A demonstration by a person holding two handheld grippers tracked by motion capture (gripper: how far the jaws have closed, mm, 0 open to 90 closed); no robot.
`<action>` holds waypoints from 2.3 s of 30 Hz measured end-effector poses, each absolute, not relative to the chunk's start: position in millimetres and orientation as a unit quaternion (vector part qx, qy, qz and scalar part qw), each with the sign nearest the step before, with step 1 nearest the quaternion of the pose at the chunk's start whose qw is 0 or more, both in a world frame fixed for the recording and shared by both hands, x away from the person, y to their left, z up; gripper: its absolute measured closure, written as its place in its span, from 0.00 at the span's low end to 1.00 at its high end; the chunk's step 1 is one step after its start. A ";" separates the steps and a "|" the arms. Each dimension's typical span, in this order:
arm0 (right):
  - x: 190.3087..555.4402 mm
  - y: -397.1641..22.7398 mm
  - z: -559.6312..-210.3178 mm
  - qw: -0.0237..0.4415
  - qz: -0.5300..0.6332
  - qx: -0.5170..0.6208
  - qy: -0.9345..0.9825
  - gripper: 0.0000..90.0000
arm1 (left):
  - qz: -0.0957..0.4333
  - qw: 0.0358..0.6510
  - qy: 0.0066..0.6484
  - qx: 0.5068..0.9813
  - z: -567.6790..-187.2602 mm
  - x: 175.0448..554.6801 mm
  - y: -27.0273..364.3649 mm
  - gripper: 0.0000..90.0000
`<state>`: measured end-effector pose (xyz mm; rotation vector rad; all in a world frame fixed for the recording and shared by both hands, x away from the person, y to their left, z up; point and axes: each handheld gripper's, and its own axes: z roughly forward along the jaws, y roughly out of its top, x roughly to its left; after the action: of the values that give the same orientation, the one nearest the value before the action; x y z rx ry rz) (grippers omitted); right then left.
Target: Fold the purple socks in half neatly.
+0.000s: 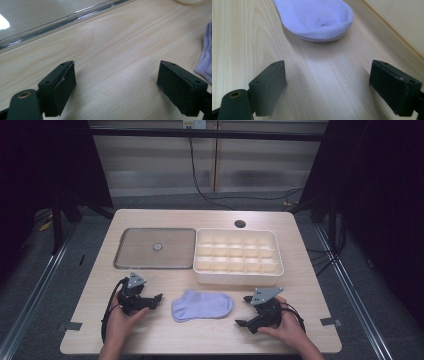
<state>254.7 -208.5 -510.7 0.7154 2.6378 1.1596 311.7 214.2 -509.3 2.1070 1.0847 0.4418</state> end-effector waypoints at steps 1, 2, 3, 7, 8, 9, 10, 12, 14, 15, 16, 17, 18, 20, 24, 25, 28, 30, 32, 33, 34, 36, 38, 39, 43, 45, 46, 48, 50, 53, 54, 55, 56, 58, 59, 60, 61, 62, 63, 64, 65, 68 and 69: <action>254.7 -208.5 -510.7 0.086 0.389 0.240 0.885 0.15 | 0.172 0.356 0.420 0.817 -509.1 311.5 214.4 0.17; 254.7 -208.5 -510.6 0.086 0.389 0.239 0.885 0.15 | 0.172 0.356 0.419 0.817 -509.1 311.3 214.4 0.17; 255.0 -208.6 -510.6 0.087 0.389 0.239 0.885 0.16 | 0.172 0.356 0.419 0.817 -509.1 311.3 214.4 0.17; 256.6 -209.9 -510.0 0.085 0.390 0.240 0.885 0.20 | 0.169 0.350 0.423 0.818 -507.8 310.2 213.9 0.18; 257.3 -210.6 -509.6 0.085 0.391 0.239 0.885 0.22 | 0.169 0.350 0.423 0.818 -507.8 310.2 213.9 0.18; 257.8 -211.2 -509.0 0.083 0.390 0.238 0.886 0.24 | 0.168 0.344 0.424 0.821 -506.3 309.4 214.3 0.18; 257.8 -211.5 -508.2 0.082 0.389 0.242 0.885 0.26 | 0.167 0.340 0.427 0.821 -505.5 308.7 214.5 0.19; 259.0 -212.0 -507.3 0.075 0.392 0.243 0.884 0.28 | 0.164 0.333 0.432 0.822 -503.7 307.4 215.0 0.20; 260.2 -211.5 -505.7 0.066 0.397 0.247 0.882 0.32 | 0.155 0.331 0.439 0.821 -501.7 306.5 215.7 0.21; 260.5 -210.9 -504.8 0.066 0.397 0.245 0.882 0.34 | 0.148 0.332 0.445 0.818 -500.5 305.6 215.7 0.22; 260.5 -210.9 -504.8 0.066 0.397 0.245 0.882 0.34 | 0.148 0.332 0.445 0.818 -500.5 305.6 215.7 0.23; 261.3 -209.1 -503.2 0.072 0.393 0.242 0.884 0.39 | 0.139 0.337 0.450 0.815 -498.5 303.8 214.2 0.24; 262.0 -208.6 -502.3 0.073 0.391 0.241 0.885 0.42 | 0.139 0.337 0.448 0.817 -497.3 302.8 212.6 0.24; 263.3 -207.6 -501.1 0.069 0.393 0.241 0.885 0.46 | 0.134 0.338 0.442 0.820 -493.8 300.6 209.2 0.24; 264.6 -205.6 -499.3 0.068 0.393 0.239 0.886 0.57 | 0.120 0.351 0.442 0.816 -485.0 295.8 203.1 0.25; 264.9 -205.0 -499.3 0.066 0.392 0.235 0.887 0.59 | 0.117 0.352 0.442 0.817 -482.7 294.6 201.9 0.25; 265.0 -203.8 -499.2 0.069 0.385 0.236 0.890 0.66 | 0.104 0.355 0.440 0.818 -477.1 291.8 197.5 0.27; 265.2 -204.0 -499.2 0.068 0.380 0.236 0.892 0.69 | 0.095 0.361 0.438 0.818 -474.8 290.7 193.1 0.28; 265.9 -204.8 -499.5 0.072 0.379 0.236 0.892 0.72 | 0.089 0.362 0.431 0.822 -473.1 290.2 188.7 0.29; 265.8 -205.0 -499.5 0.069 0.378 0.238 0.892 0.74 | 0.087 0.362 0.427 0.824 -472.7 290.0 186.7 0.29; 266.1 -205.3 -499.5 0.071 0.377 0.239 0.892 0.75 | 0.086 0.363 0.426 0.824 -473.0 289.4 184.1 0.30; 266.4 -205.4 -499.4 0.072 0.375 0.239 0.893 0.79 | 0.083 0.358 0.421 0.829 -472.6 289.2 181.1 0.31; 265.9 -204.9 -499.0 0.076 0.371 0.242 0.893 0.83 | 0.078 0.355 0.419 0.832 -473.0 289.1 178.1 0.32; 265.8 -204.7 -498.9 0.077 0.372 0.243 0.893 0.84 | 0.075 0.357 0.418 0.832 -473.7 289.1 176.4 0.33; 264.7 -203.6 -497.6 0.084 0.368 0.242 0.894 0.92 | 0.059 0.351 0.420 0.835 -475.6 289.0 171.1 0.37; 264.7 -203.4 -497.4 0.086 0.368 0.242 0.894 0.93 | 0.054 0.351 0.420 0.835 -476.4 289.1 170.2 0.39; 264.5 -203.0 -496.3 0.090 0.370 0.242 0.892 0.96 | 0.047 0.350 0.425 0.834 -477.7 289.2 168.2 0.41; 264.5 -203.1 -495.3 0.090 0.374 0.245 0.890 0.98 | 0.043 0.348 0.428 0.833 -478.4 289.1 166.3 0.44; 264.8 -203.2 -495.2 0.091 0.376 0.250 0.888 1.00 | 0.037 0.346 0.431 0.833 -479.1 289.1 164.3 0.48; 266.4 -203.4 -495.8 0.091 0.373 0.256 0.887 1.00 | 0.030 0.342 0.435 0.832 -479.6 289.7 161.8 0.52; 267.3 -203.2 -496.2 0.091 0.372 0.256 0.888 1.00 | 0.027 0.342 0.439 0.831 -479.9 289.8 161.0 0.53; 267.7 -203.0 -496.5 0.090 0.371 0.257 0.888 1.00 | 0.026 0.342 0.441 0.829 -480.6 290.1 160.3 0.53; 268.2 -202.6 -497.0 0.090 0.371 0.256 0.888 1.00 | 0.026 0.342 0.441 0.829 -480.6 290.1 160.3 0.54; 268.7 -201.3 -497.9 0.090 0.370 0.258 0.888 1.00 | 0.023 0.333 0.443 0.832 -483.0 290.8 158.0 0.56; 268.8 -200.2 -498.4 0.088 0.372 0.258 0.887 1.00 | 0.021 0.330 0.443 0.833 -483.5 290.8 157.1 0.56; 269.0 -199.7 -498.6 0.091 0.370 0.254 0.889 1.00 | 0.022 0.329 0.443 0.834 -484.5 290.6 156.0 0.57; 268.7 -198.9 -498.7 0.092 0.368 0.253 0.890 1.00 | 0.020 0.327 0.443 0.835 -485.0 290.6 155.3 0.57; 268.5 -198.4 -498.6 0.093 0.367 0.251 0.891 1.00 | 0.020 0.328 0.447 0.832 -485.4 290.2 154.4 0.58; 268.5 -198.4 -498.6 0.093 0.367 0.251 0.891 1.00 | 0.020 0.328 0.447 0.832 -485.4 290.2 154.4 0.59; 268.2 -197.8 -498.4 0.092 0.366 0.250 0.892 1.00 | 0.024 0.325 0.446 0.834 -485.2 290.1 153.8 0.59; 268.1 -197.6 -498.2 0.093 0.367 0.251 0.891 1.00 | 0.025 0.322 0.446 0.835 -484.9 290.0 153.4 0.60; 268.4 -198.3 -497.6 0.095 0.371 0.250 0.889 1.00 | 0.033 0.318 0.444 0.837 -484.8 289.2 152.0 0.62; 268.3 -198.5 -497.5 0.094 0.372 0.251 0.889 1.00 | 0.039 0.316 0.446 0.836 -484.7 288.2 150.6 0.64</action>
<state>268.3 -198.5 -497.5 0.7440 2.6369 1.1031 288.2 150.6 -484.7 2.2022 1.1758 0.1027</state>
